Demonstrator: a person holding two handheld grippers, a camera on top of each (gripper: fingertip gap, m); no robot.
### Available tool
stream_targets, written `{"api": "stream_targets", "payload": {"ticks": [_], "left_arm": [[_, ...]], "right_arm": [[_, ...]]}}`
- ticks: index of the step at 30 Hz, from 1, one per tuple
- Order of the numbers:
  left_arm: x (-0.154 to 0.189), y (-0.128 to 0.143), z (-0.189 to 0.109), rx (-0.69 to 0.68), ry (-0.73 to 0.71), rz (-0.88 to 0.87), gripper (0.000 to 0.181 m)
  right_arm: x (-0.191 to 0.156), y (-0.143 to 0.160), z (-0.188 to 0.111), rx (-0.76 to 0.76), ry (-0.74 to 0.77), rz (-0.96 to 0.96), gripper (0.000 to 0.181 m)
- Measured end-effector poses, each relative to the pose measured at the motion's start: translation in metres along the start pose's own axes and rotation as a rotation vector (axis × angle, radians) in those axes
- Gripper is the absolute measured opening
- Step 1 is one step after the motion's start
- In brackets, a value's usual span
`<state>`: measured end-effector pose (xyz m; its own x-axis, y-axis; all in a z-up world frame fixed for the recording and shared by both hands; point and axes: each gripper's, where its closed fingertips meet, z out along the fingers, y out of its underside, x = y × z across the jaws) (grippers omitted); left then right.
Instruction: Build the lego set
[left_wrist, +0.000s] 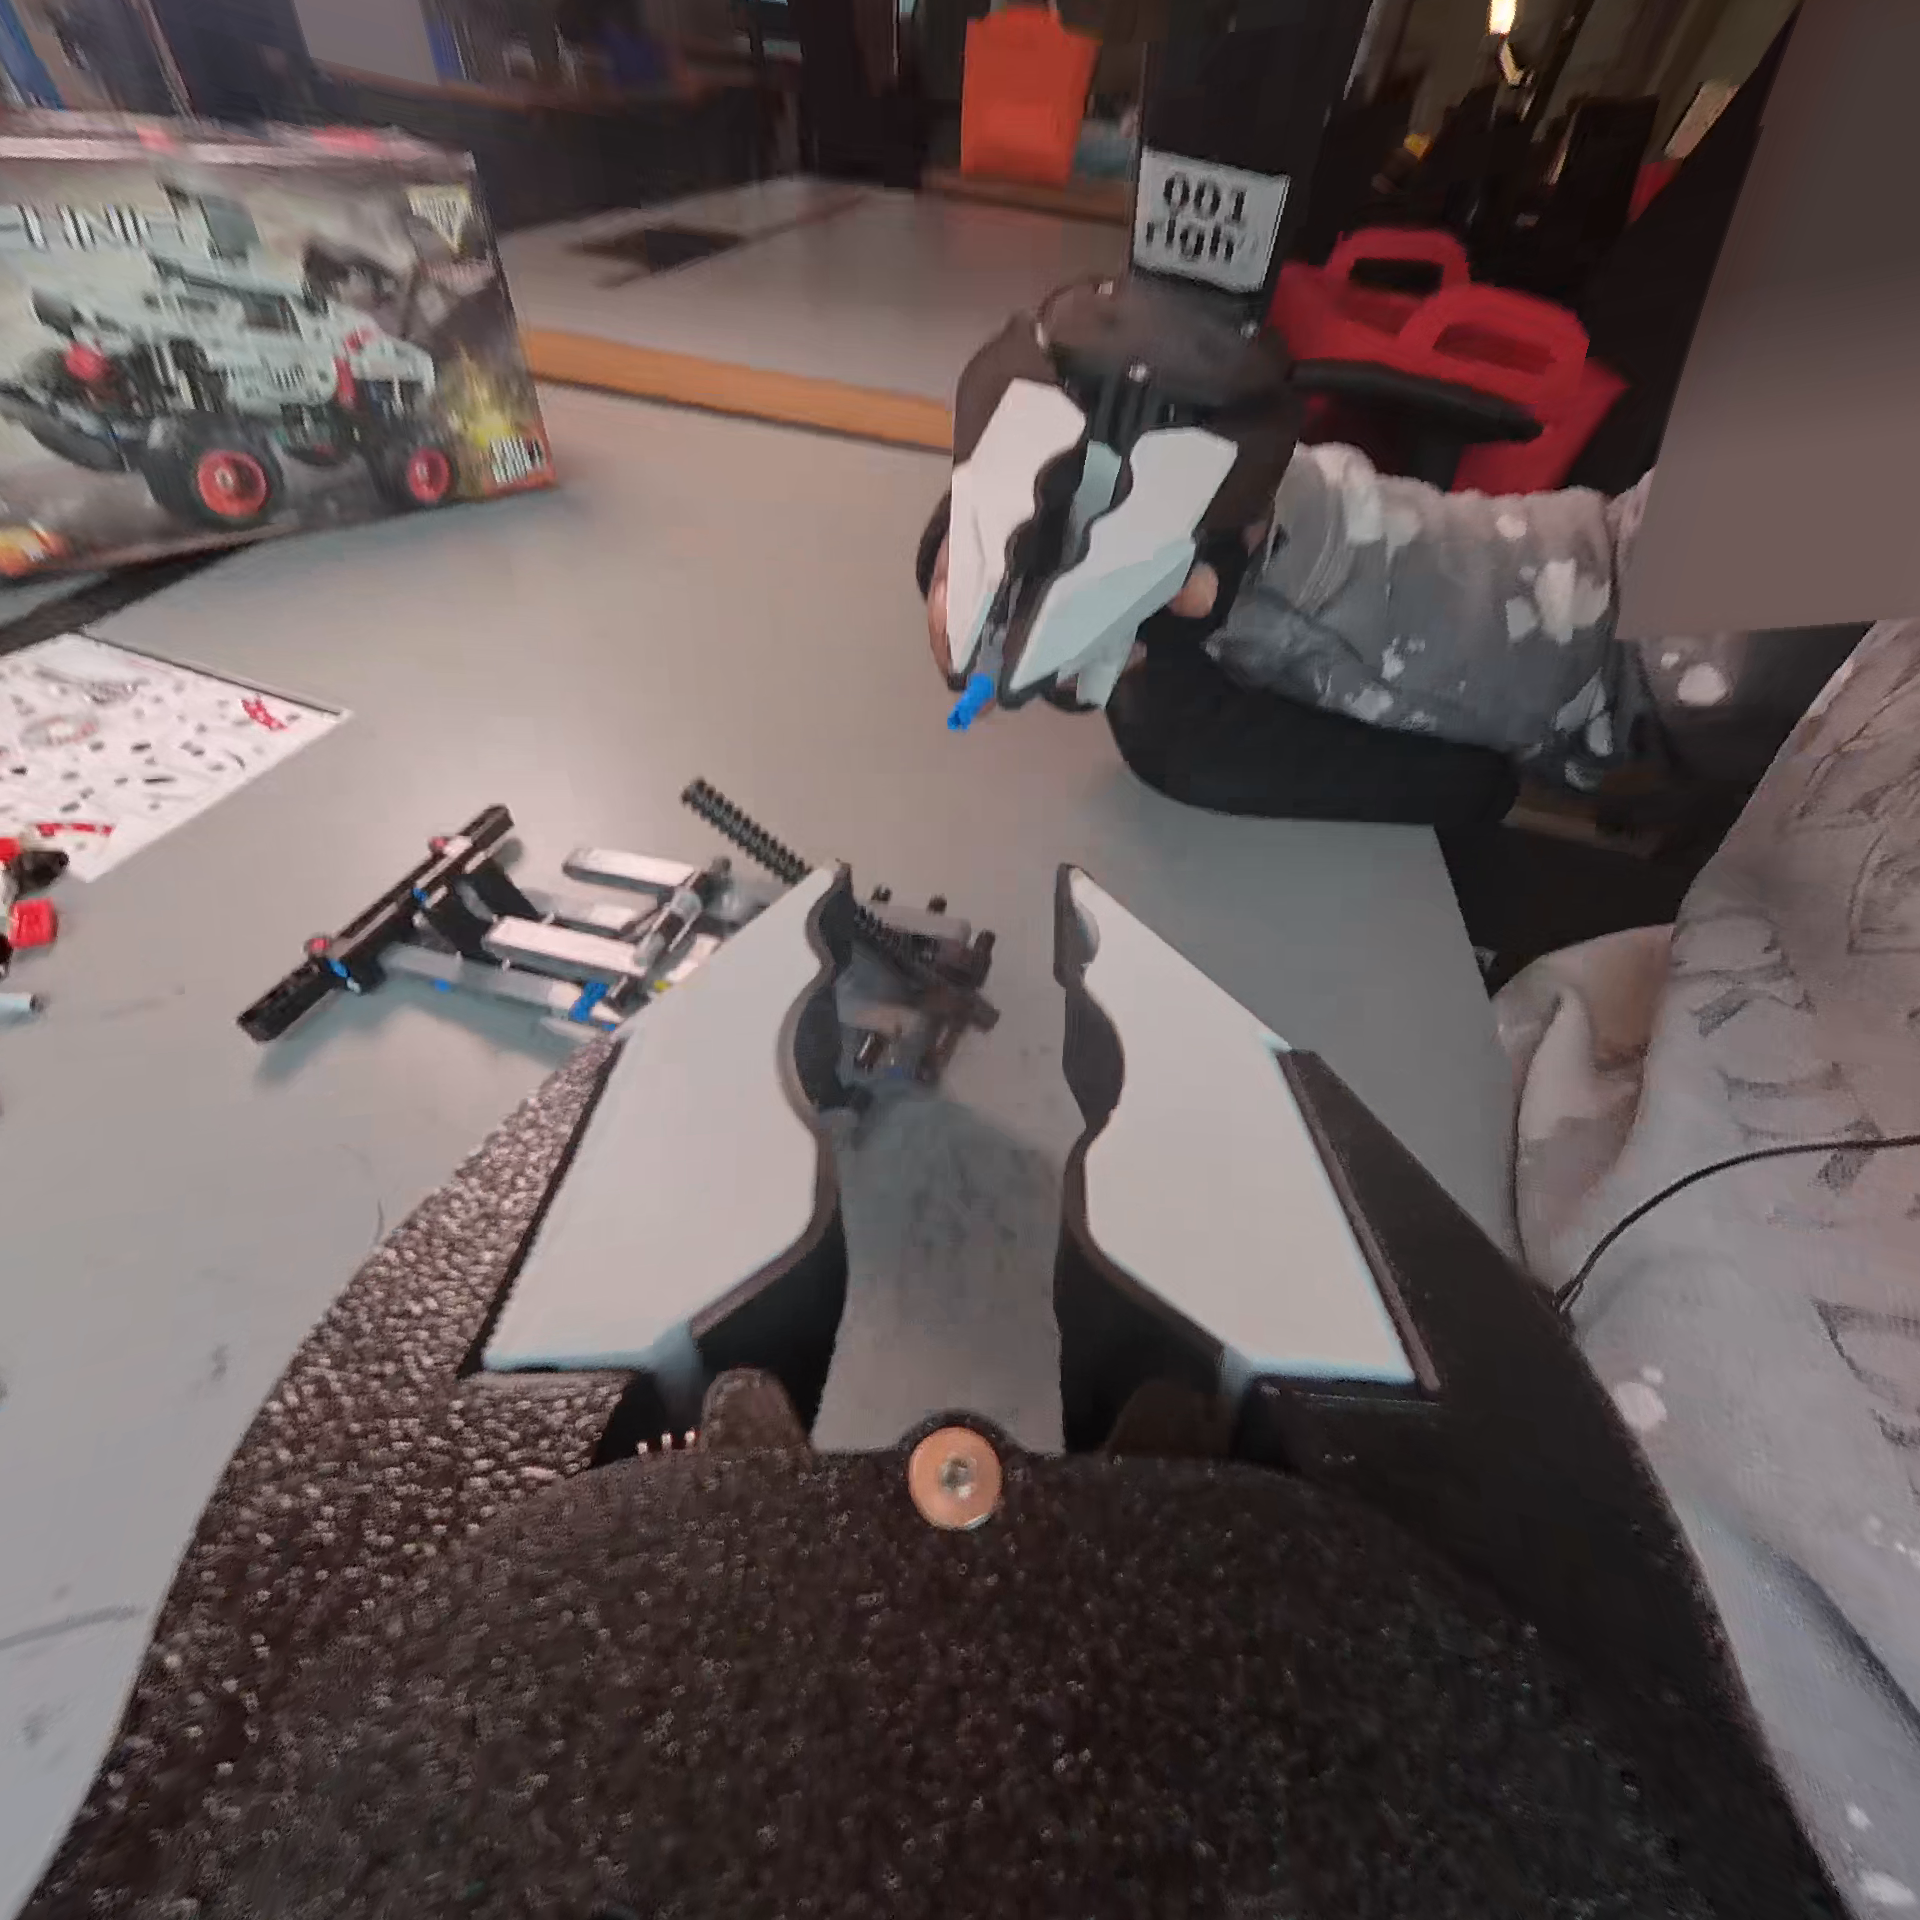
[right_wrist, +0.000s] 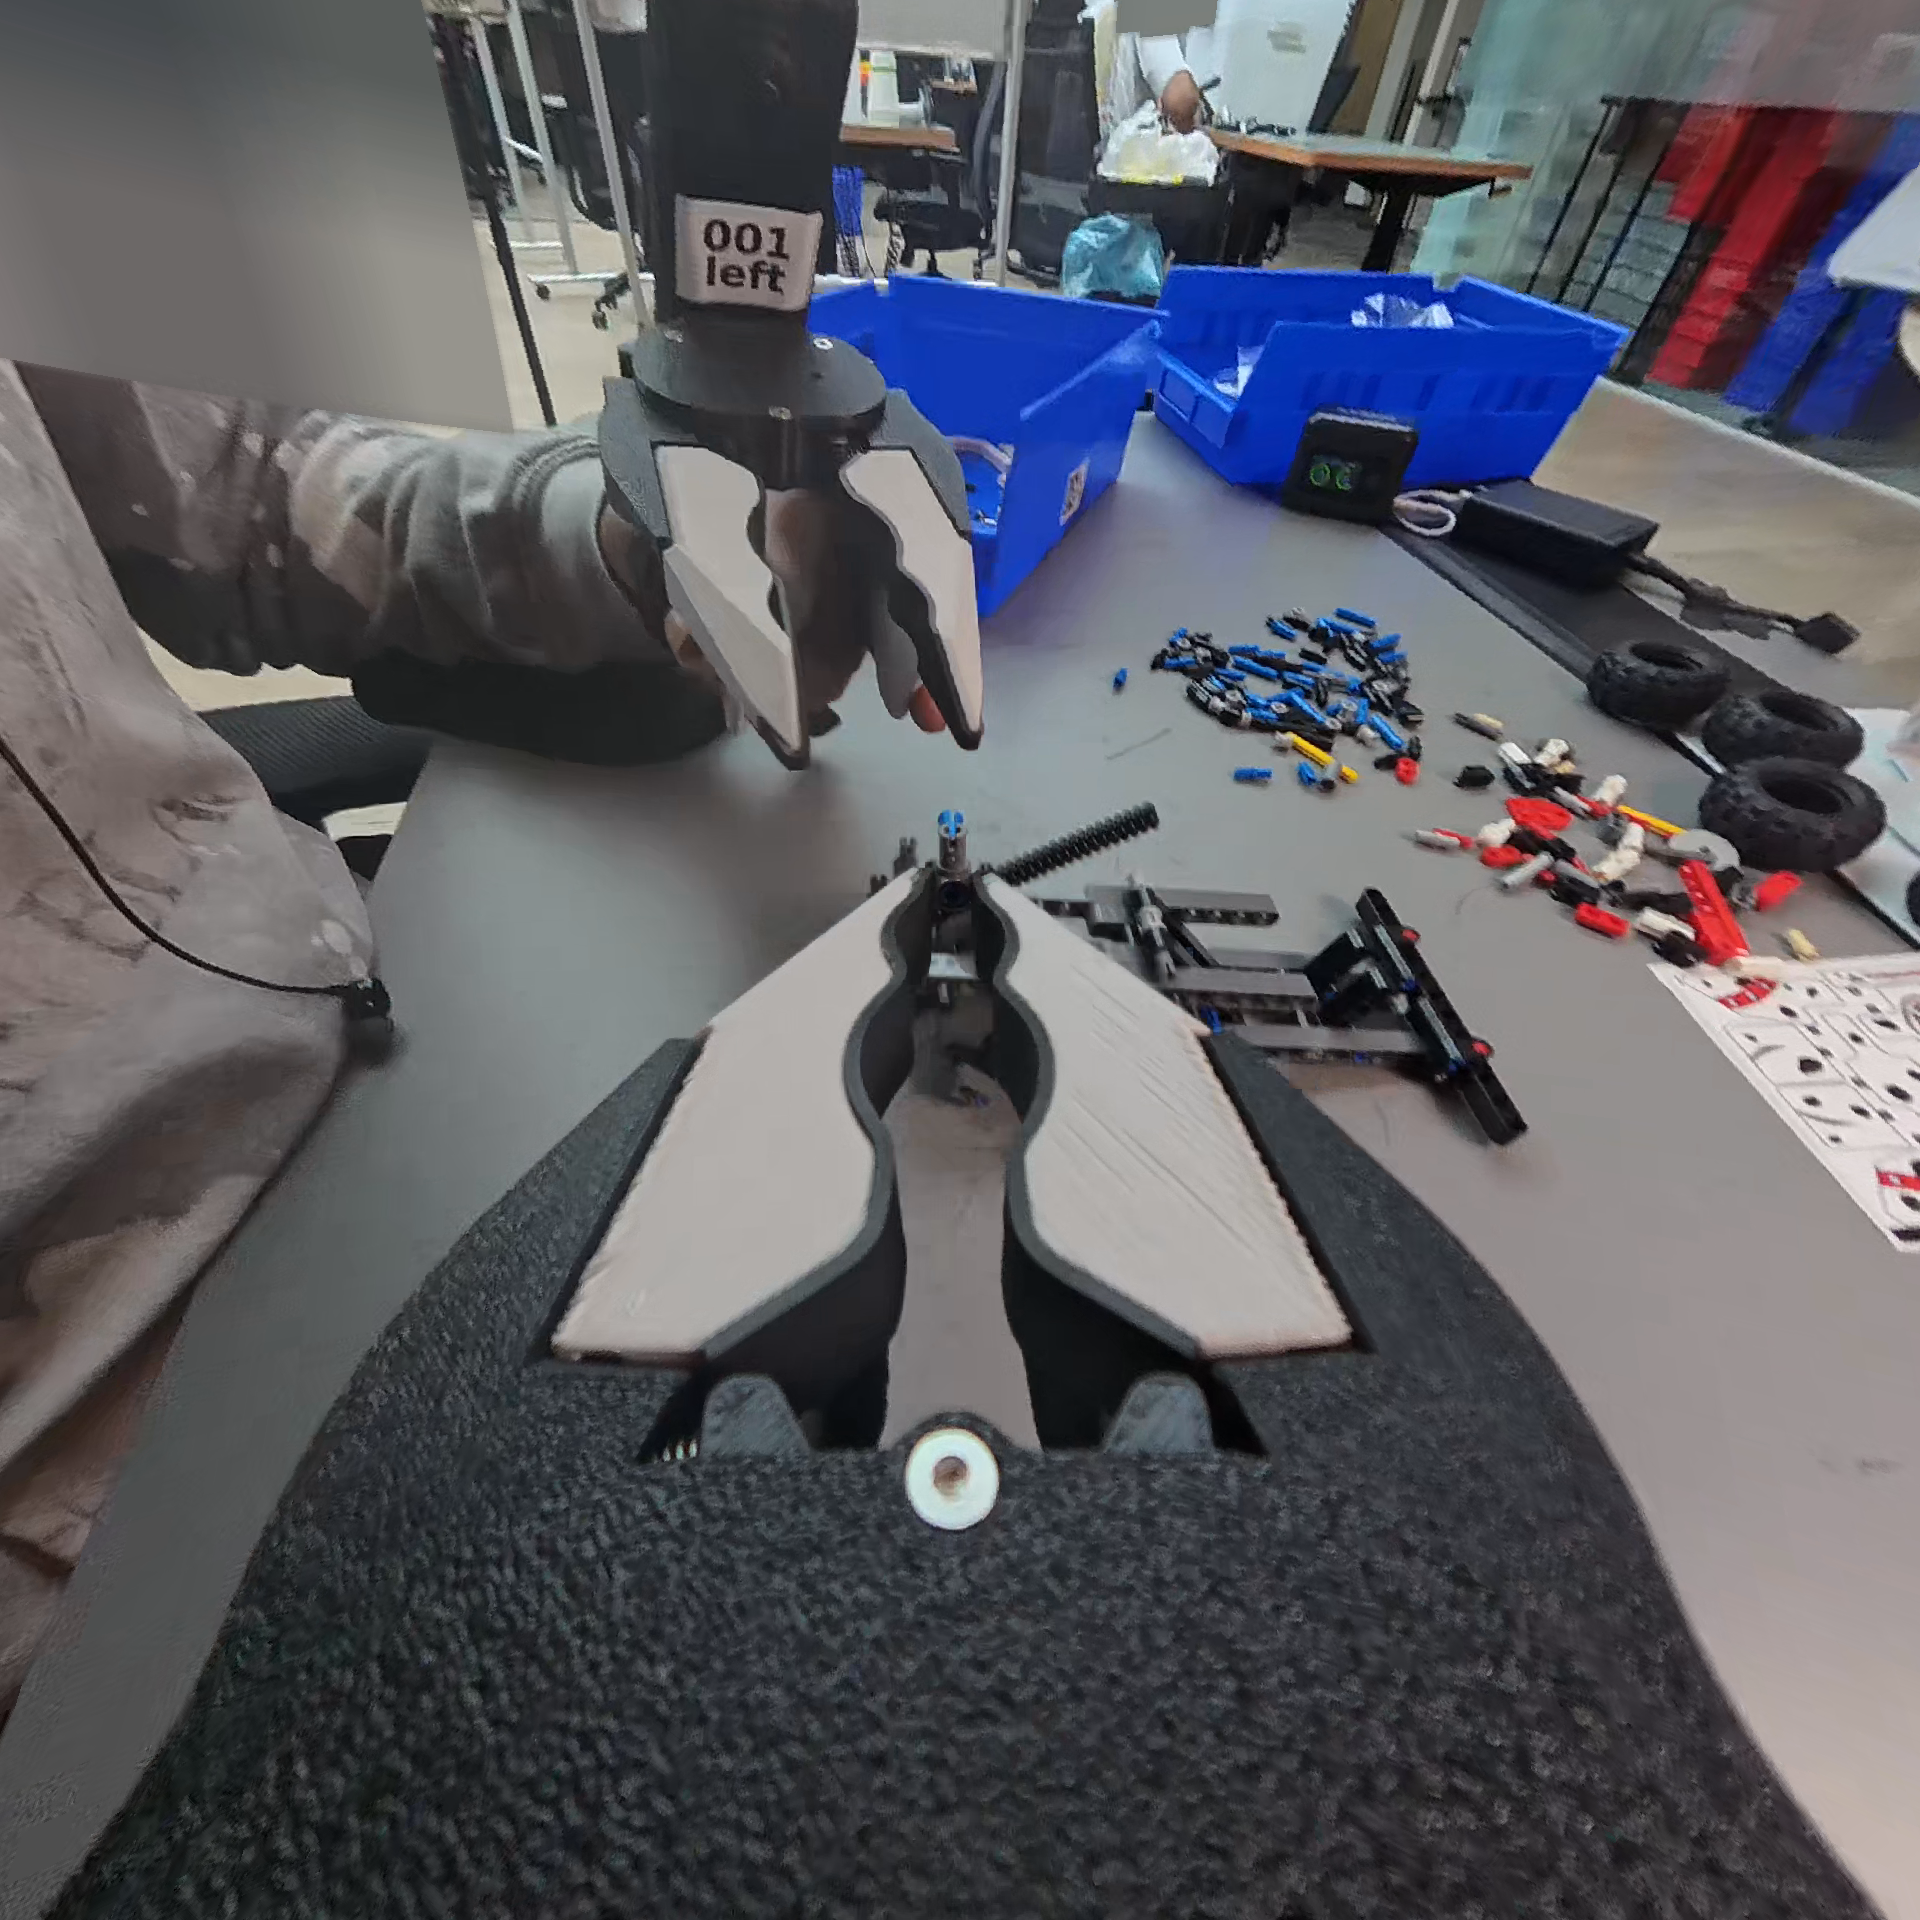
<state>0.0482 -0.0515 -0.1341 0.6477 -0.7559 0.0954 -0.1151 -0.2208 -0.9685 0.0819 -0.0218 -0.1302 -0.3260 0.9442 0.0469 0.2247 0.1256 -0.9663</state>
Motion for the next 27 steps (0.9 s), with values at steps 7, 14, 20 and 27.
{"api": "stream_targets", "payload": {"ticks": [7,14,20,27], "left_arm": [[-0.014,0.053,0.013,-0.275,-0.045,0.029,0.058],[-0.018,0.058,0.017,-0.29,-0.058,0.033,0.047],[-0.017,0.054,0.019,-0.274,-0.042,-0.018,0.056],[-0.022,0.049,0.032,-0.267,-0.111,-0.088,0.066]], "right_arm": [[-0.008,0.04,0.002,-0.126,-0.043,0.031,0.006],[-0.008,0.049,0.011,-0.156,-0.061,0.067,0.006],[-0.004,0.052,0.012,-0.175,-0.041,0.071,0.006],[-0.002,0.054,0.013,-0.185,-0.033,0.08,0.006]]}}
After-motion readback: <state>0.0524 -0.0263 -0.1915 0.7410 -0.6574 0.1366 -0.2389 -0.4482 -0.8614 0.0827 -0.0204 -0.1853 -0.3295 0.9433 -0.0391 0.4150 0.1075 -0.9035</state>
